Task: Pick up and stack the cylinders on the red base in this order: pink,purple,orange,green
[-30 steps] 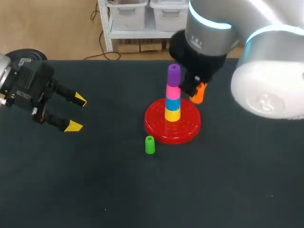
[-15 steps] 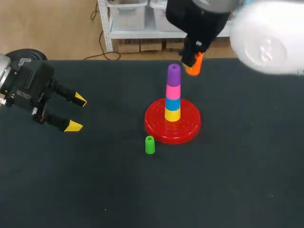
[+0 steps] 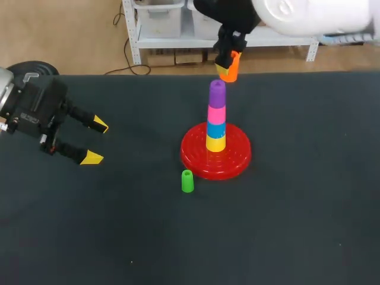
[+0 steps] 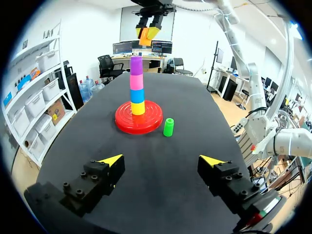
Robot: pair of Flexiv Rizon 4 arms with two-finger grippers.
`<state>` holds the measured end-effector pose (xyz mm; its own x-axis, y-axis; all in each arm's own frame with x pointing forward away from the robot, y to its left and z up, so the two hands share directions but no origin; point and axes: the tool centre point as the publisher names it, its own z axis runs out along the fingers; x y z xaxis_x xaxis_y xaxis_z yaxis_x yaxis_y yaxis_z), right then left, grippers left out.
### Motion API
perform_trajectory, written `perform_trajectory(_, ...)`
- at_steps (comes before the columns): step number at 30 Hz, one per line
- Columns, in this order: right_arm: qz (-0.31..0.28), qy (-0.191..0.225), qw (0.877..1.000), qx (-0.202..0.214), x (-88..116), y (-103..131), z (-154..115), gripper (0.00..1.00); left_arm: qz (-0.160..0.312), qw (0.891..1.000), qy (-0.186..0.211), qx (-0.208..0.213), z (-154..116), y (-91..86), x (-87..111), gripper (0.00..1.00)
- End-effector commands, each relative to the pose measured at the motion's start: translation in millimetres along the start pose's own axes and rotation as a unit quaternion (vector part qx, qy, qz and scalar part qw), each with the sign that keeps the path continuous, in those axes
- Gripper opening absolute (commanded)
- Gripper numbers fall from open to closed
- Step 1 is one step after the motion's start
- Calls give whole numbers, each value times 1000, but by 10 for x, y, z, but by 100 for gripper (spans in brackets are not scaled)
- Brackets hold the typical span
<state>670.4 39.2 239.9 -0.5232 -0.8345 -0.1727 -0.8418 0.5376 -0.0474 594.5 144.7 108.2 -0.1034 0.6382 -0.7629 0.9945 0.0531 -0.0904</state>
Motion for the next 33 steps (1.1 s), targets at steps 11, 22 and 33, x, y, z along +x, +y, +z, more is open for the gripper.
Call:
perform_trajectory(11, -29, 53, 997, -51, -248, -100, 198, 0, 1, 1000, -1, 0, 2, 1, 11, 100)
perform_trajectory(22, -27, 67, 996, -58, -244, -123, 336, 0, 1, 1000, -1, 0, 2, 1, 11, 100)
perform_trajectory(33, -25, 71, 995, -60, -198, -89, 392, 0, 1, 1000, -1, 0, 2, 1, 11, 100)
